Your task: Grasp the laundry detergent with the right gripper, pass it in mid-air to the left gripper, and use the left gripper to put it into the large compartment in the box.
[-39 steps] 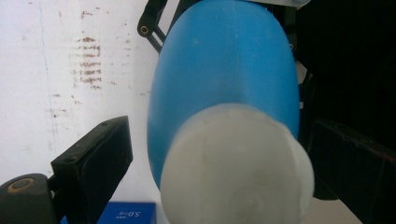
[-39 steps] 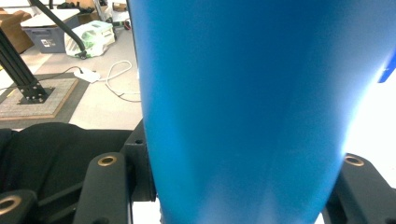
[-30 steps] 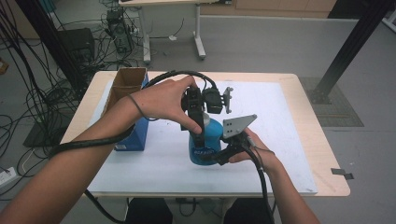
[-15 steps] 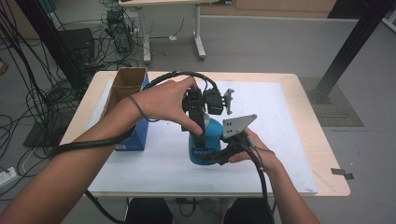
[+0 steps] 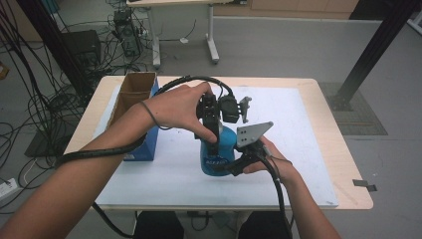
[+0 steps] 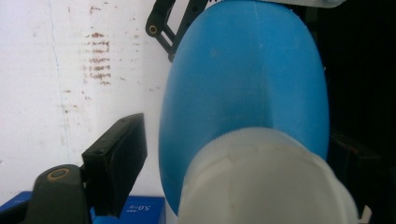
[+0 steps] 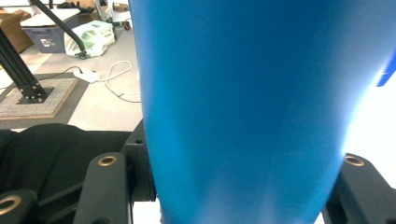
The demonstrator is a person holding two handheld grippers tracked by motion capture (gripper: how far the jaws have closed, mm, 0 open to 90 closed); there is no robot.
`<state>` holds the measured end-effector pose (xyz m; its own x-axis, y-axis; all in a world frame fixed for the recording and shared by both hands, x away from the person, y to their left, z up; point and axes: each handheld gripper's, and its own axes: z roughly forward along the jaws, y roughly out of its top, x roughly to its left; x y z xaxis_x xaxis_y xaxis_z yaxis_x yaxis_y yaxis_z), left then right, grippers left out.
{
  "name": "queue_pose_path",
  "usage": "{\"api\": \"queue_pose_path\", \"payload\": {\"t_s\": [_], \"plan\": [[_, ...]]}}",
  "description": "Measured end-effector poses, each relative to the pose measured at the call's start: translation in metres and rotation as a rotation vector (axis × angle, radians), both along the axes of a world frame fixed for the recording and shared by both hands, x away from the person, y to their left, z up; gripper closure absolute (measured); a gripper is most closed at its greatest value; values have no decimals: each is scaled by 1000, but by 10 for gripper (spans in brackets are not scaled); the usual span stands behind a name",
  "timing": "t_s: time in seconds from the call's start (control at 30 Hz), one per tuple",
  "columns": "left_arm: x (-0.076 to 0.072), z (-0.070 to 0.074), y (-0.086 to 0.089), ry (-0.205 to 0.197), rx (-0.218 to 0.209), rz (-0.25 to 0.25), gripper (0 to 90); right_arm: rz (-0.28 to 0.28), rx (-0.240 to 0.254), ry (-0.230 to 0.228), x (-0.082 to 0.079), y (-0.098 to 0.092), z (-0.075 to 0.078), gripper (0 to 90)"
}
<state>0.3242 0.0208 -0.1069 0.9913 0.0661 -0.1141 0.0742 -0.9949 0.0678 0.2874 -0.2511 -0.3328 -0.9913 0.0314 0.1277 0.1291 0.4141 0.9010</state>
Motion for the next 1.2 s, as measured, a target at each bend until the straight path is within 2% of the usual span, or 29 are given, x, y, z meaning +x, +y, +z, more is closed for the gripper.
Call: {"api": "queue_pose_path", "payload": {"t_s": [0.33, 0.63, 1.2], "plan": [[2, 1, 0, 19, -12, -7, 368, -1, 2, -3, 1, 1, 0, 411], [1, 2, 2, 15, -26, 1, 371, -2, 9, 0, 0, -1, 0, 411], [-1, 0, -1, 10, -11, 17, 373, -1, 16, -1, 1, -1, -5, 410]]}}
